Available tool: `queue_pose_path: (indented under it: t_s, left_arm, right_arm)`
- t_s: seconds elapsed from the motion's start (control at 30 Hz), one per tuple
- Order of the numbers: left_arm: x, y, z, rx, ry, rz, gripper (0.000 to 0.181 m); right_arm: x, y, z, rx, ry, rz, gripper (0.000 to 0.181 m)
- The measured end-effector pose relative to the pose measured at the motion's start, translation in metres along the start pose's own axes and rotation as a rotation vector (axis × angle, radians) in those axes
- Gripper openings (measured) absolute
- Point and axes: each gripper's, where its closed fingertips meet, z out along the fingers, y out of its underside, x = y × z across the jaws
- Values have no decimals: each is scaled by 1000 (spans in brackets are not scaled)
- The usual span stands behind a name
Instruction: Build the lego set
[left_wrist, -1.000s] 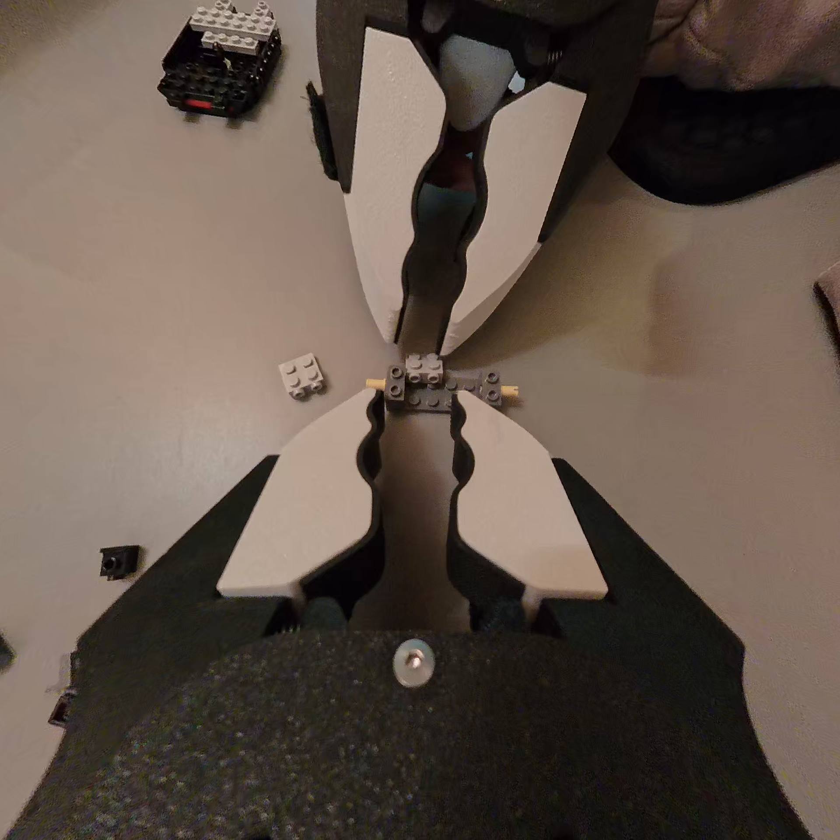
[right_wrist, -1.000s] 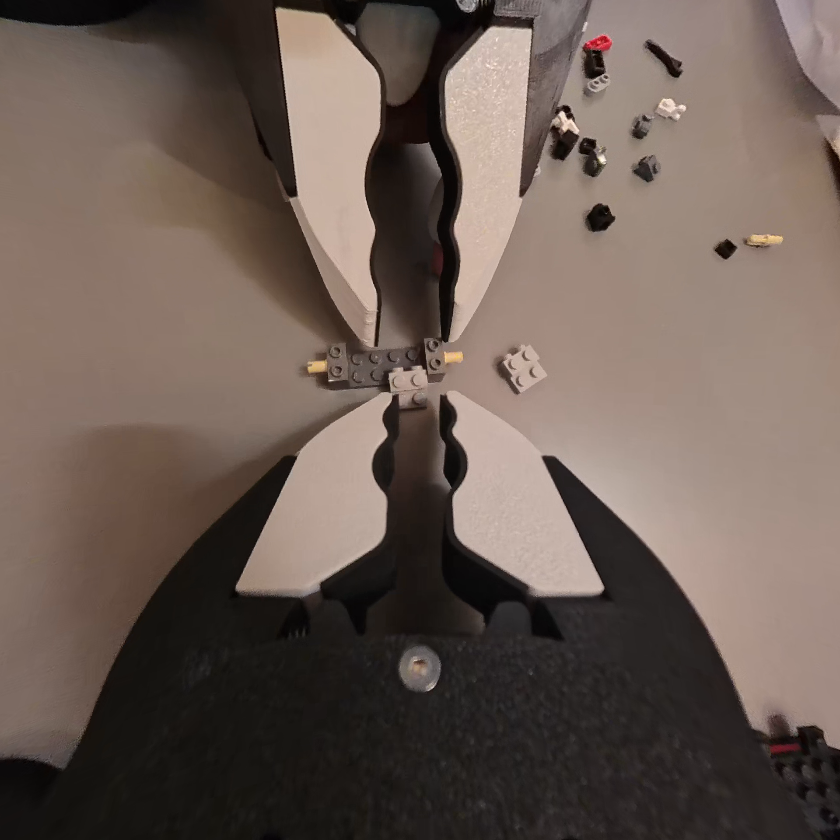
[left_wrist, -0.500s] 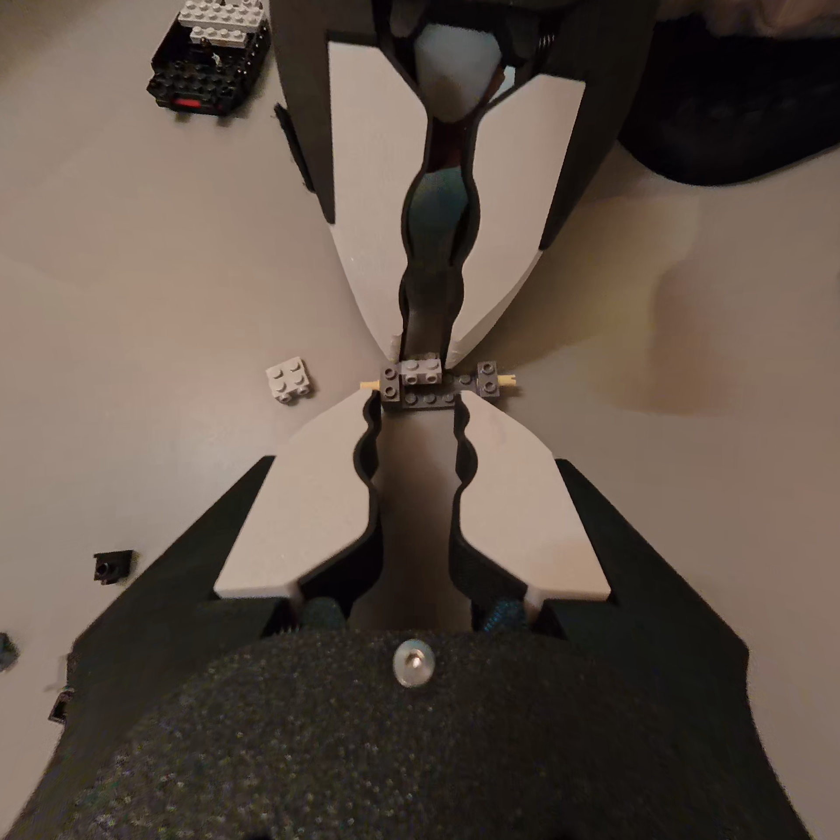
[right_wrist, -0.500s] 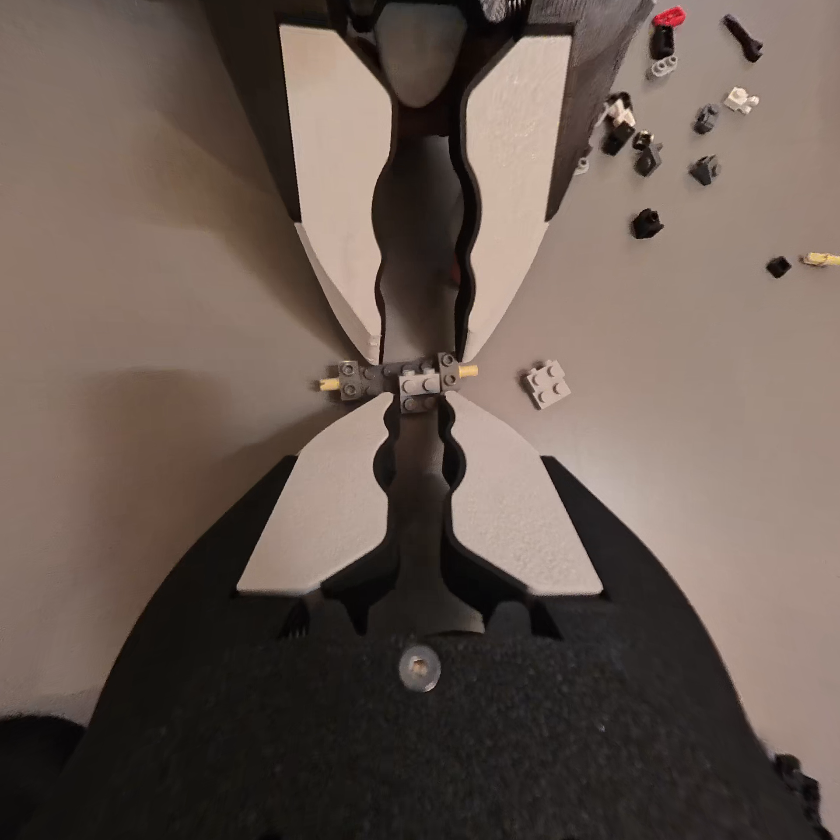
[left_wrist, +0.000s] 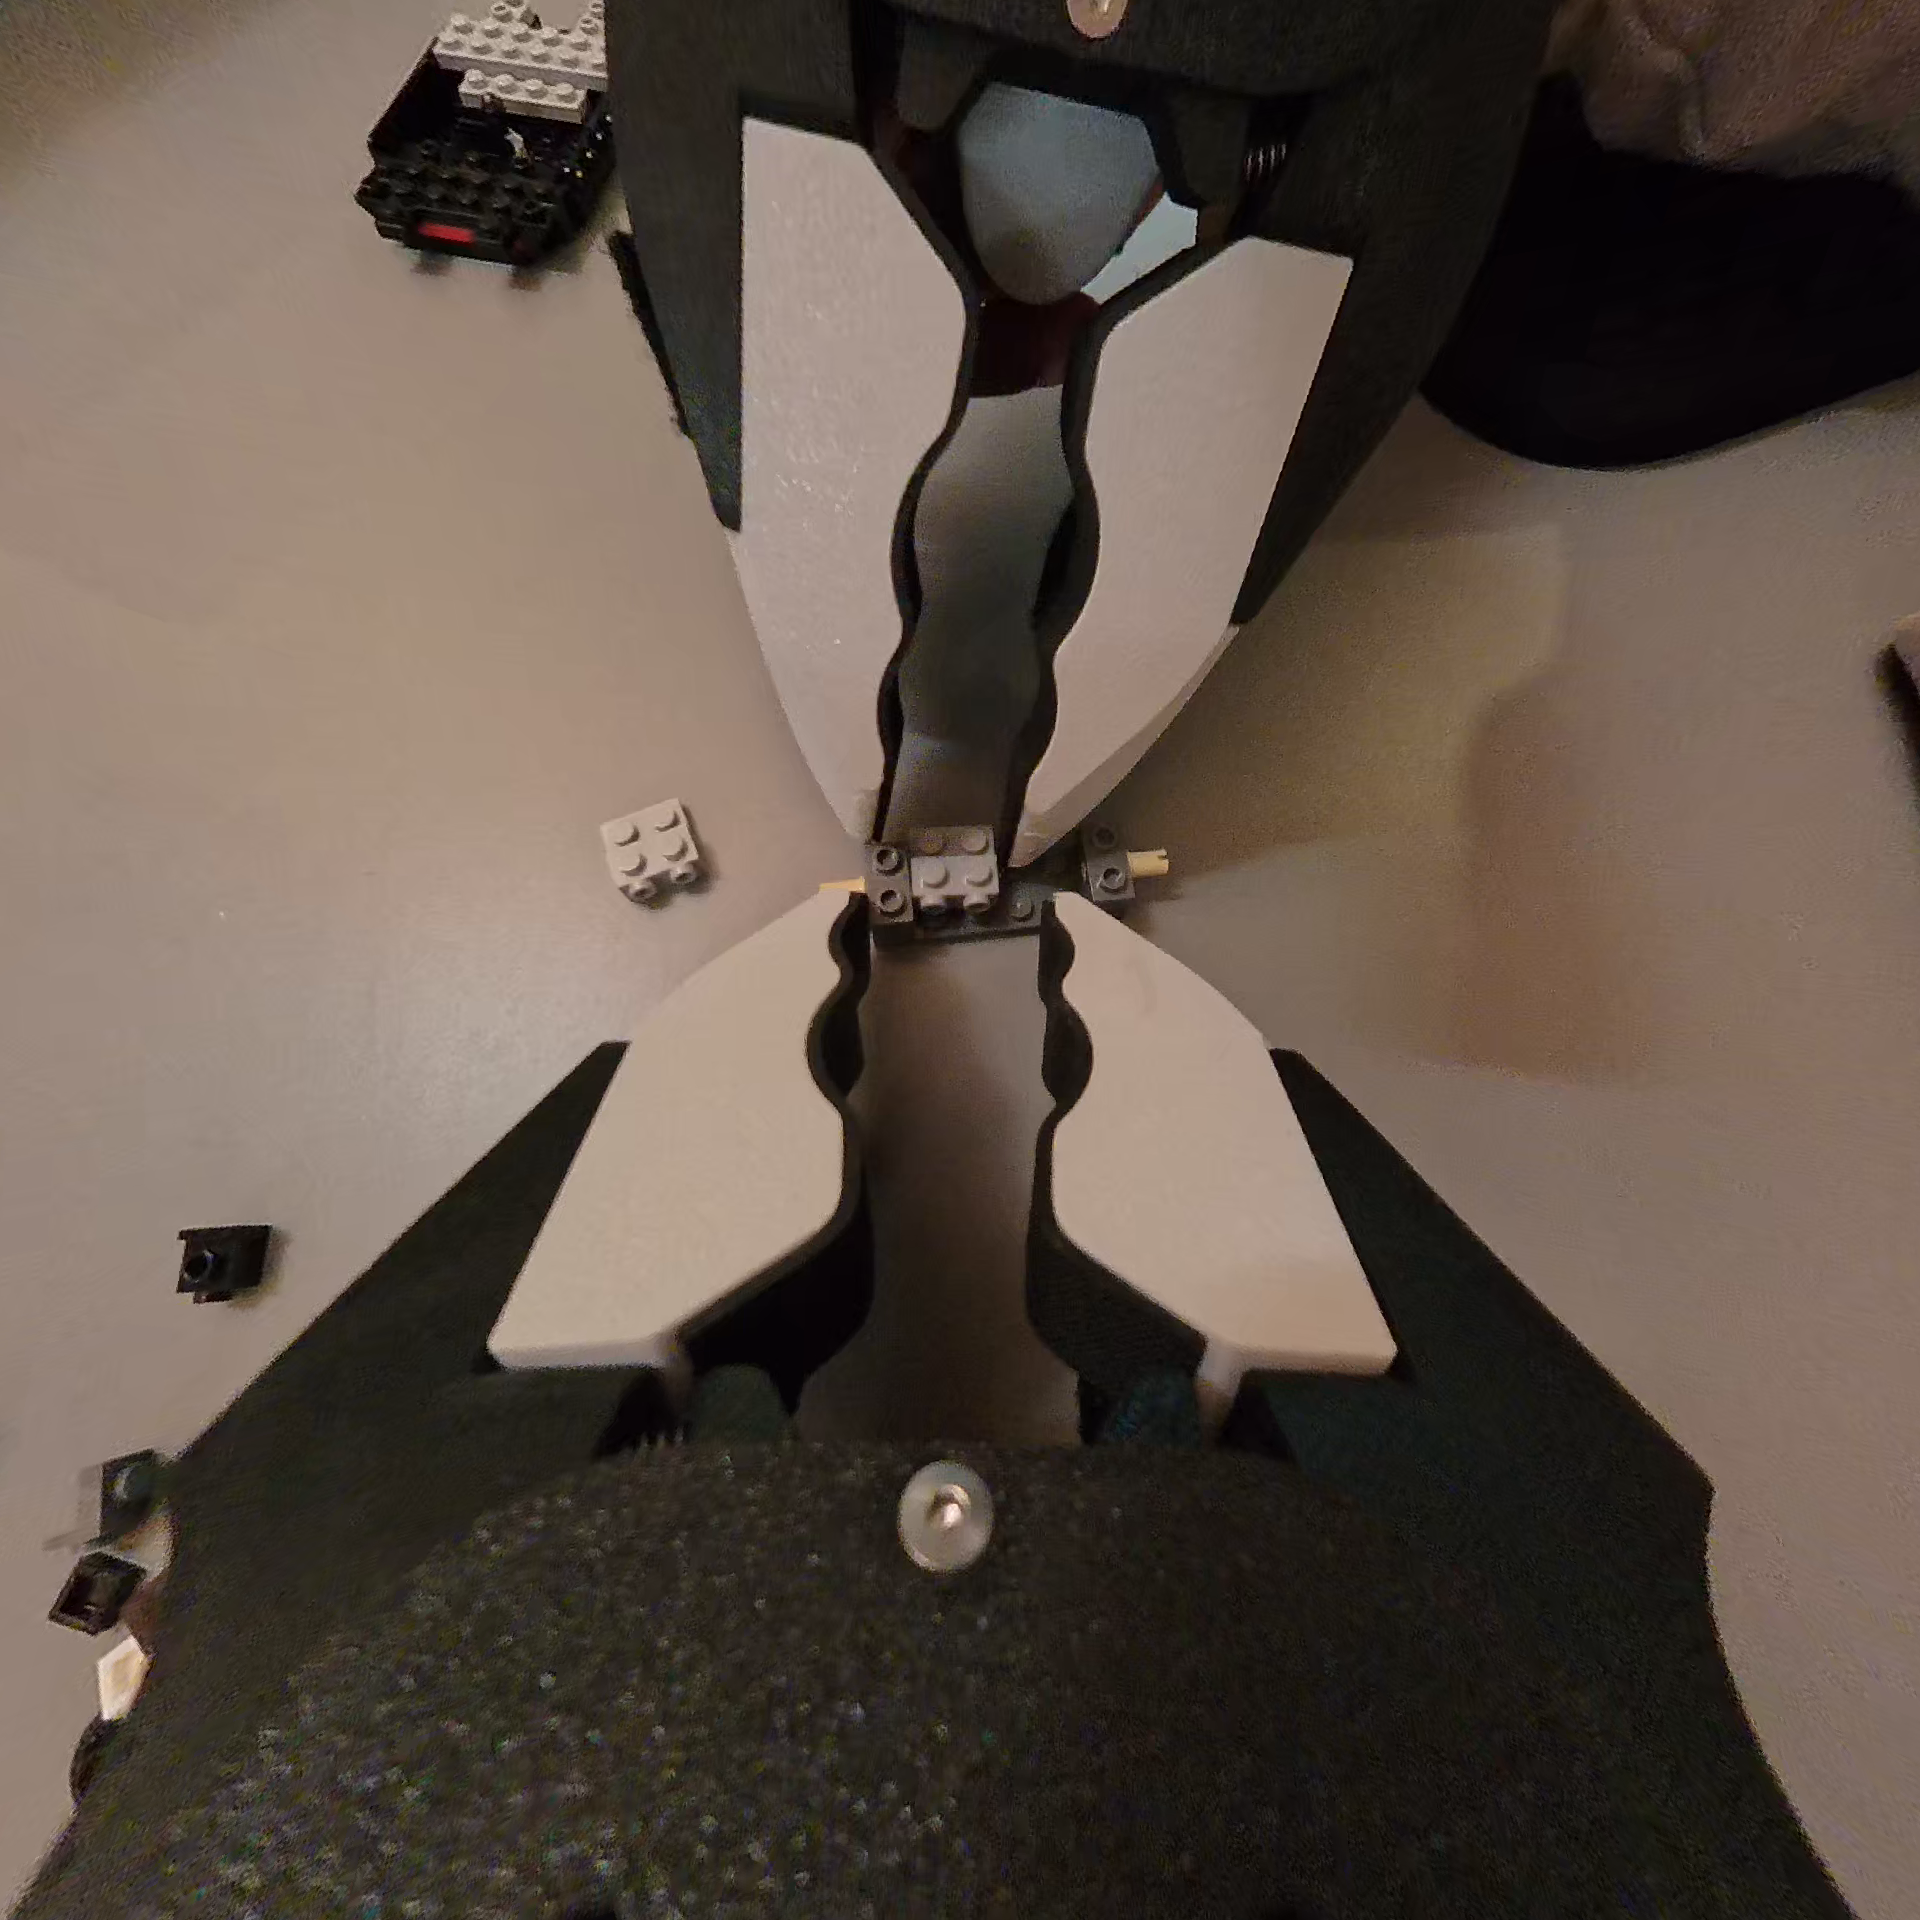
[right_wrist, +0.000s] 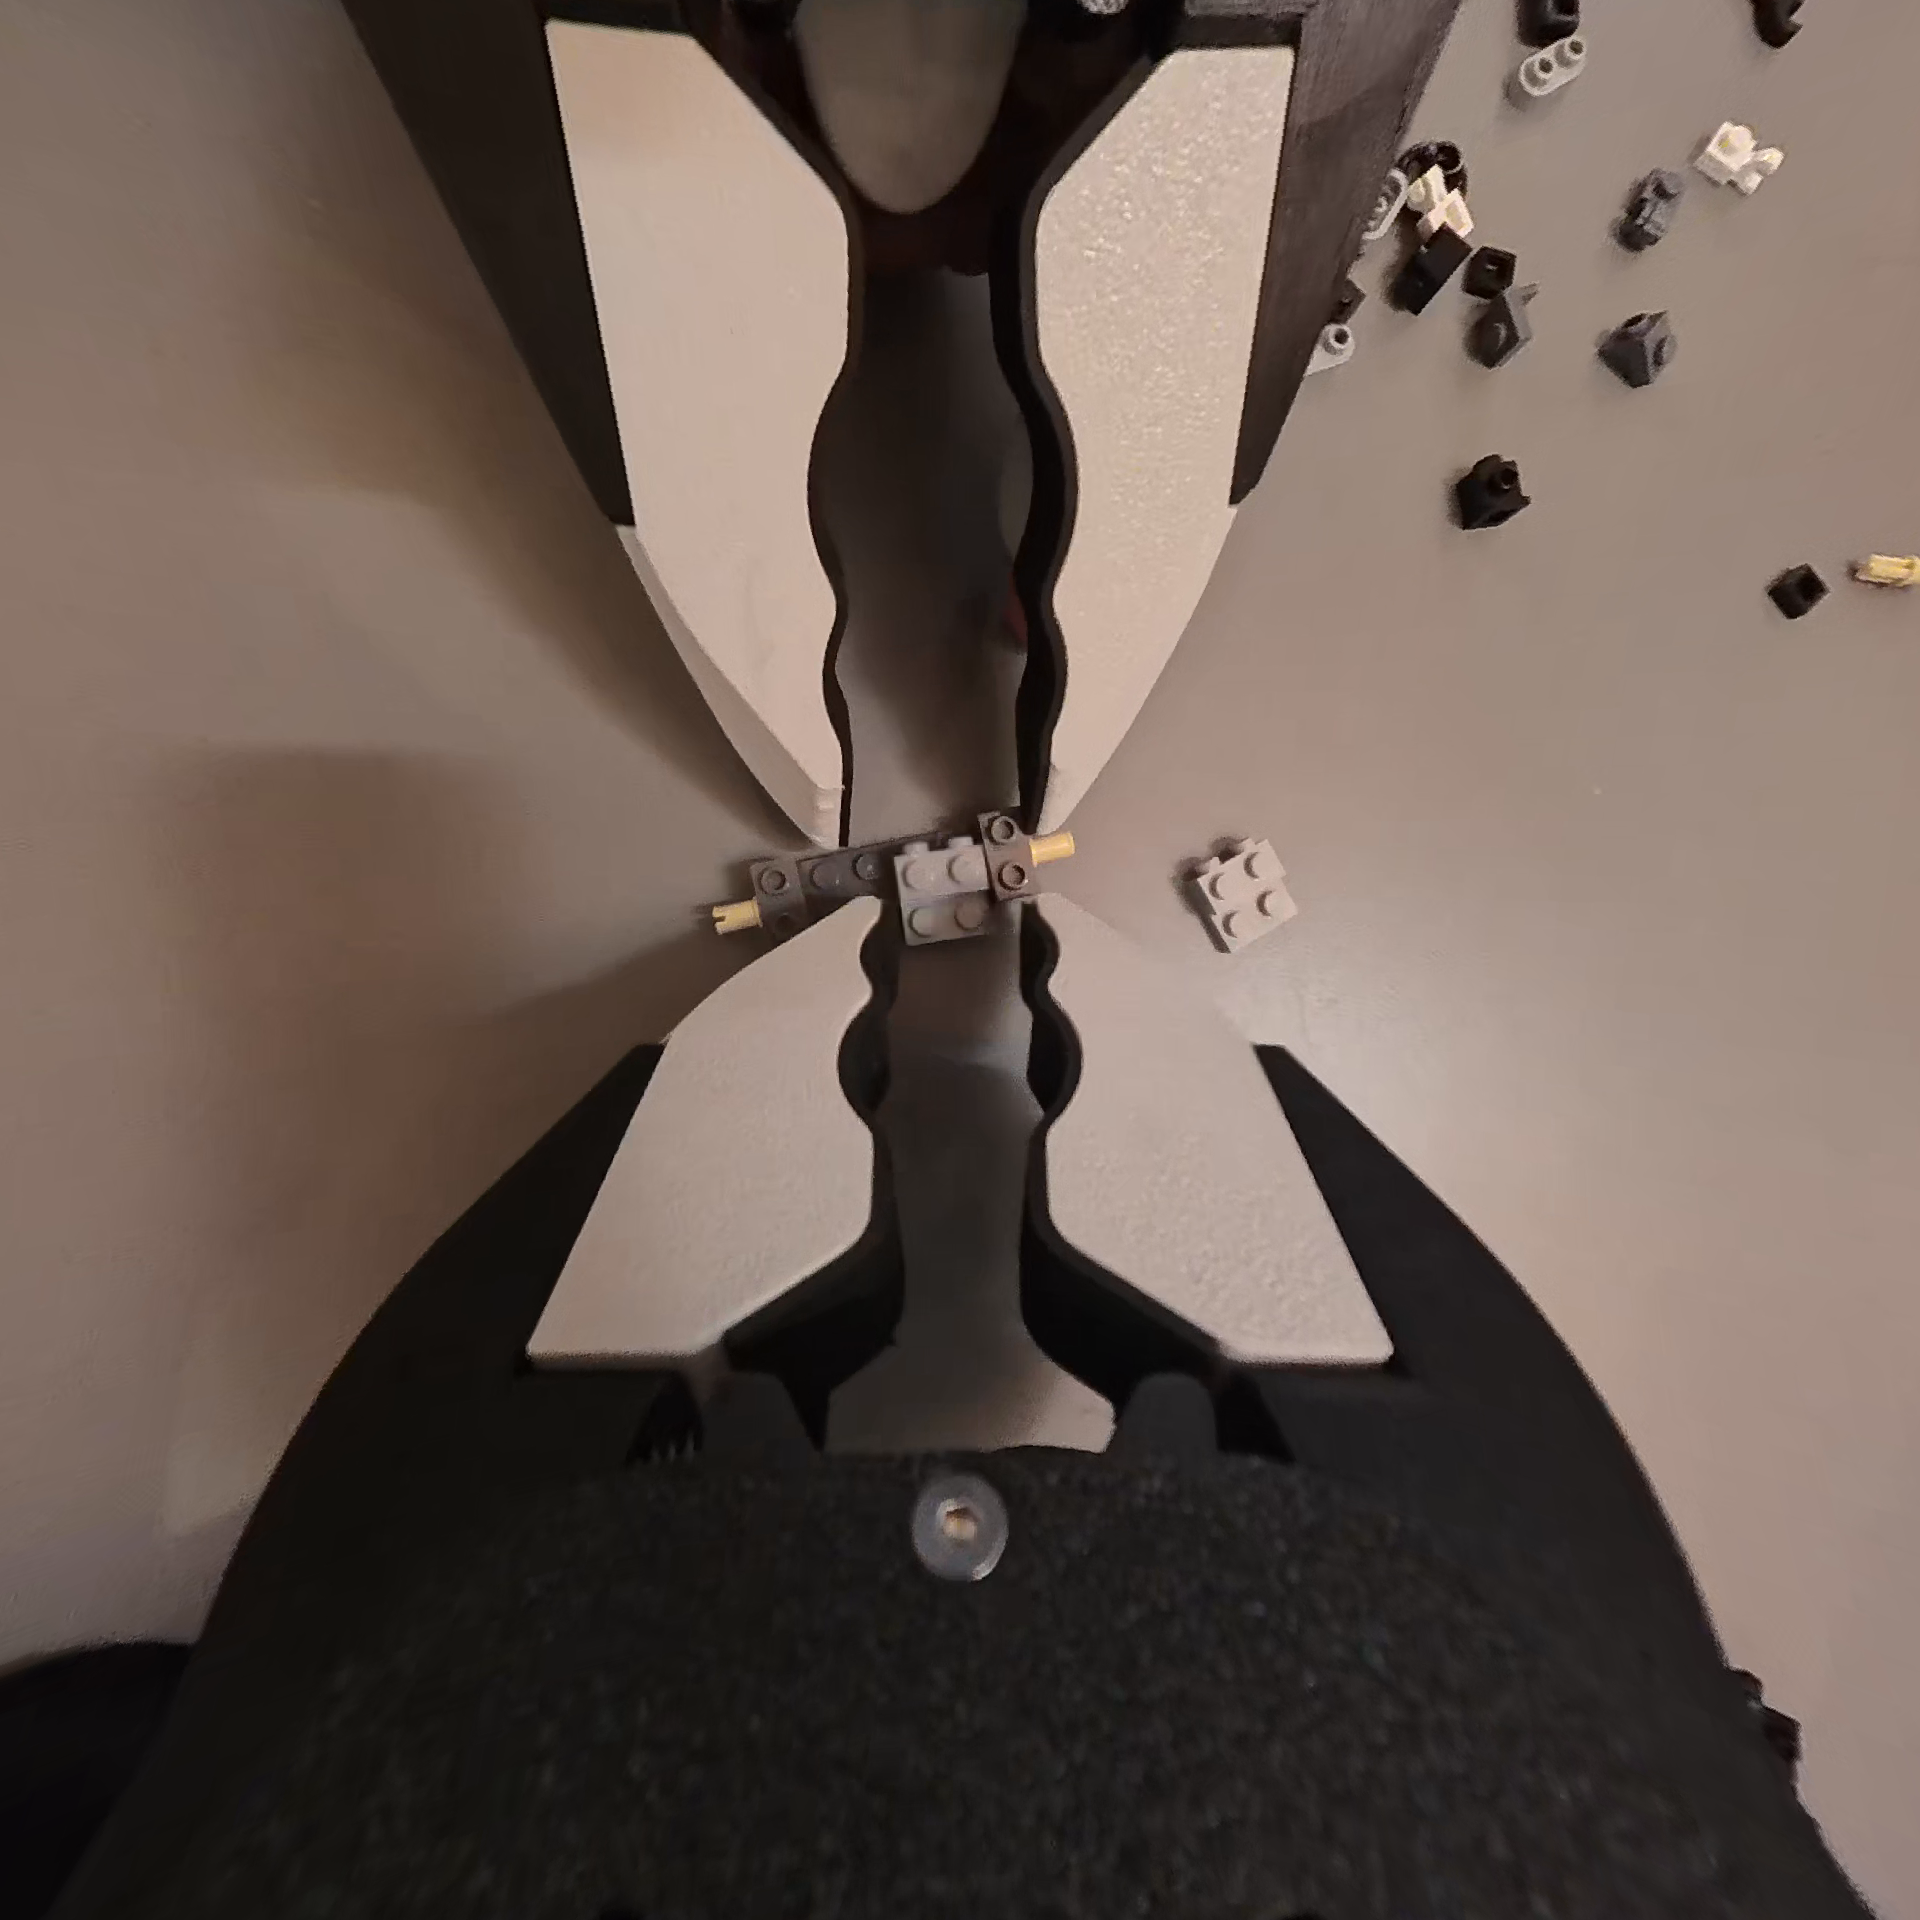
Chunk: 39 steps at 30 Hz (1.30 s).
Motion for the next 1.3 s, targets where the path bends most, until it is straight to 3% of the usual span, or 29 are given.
queue_pose_path:
  t_s: [0.27, 0.57, 1.3]
  left_arm:
    - [0, 0, -2, 7, 2, -7, 30]
    - [-1, 1, -2, -1, -3, -9, 26]
    - [0, -2, 1, -4, 1, -18, 32]
  right_arm:
    - [0, 2, -6, 63, -17, 31, 23]
    - [2, 7, -3, 78, 6, -1, 8]
    - [8, 5, -13, 129, 35, 27, 14]
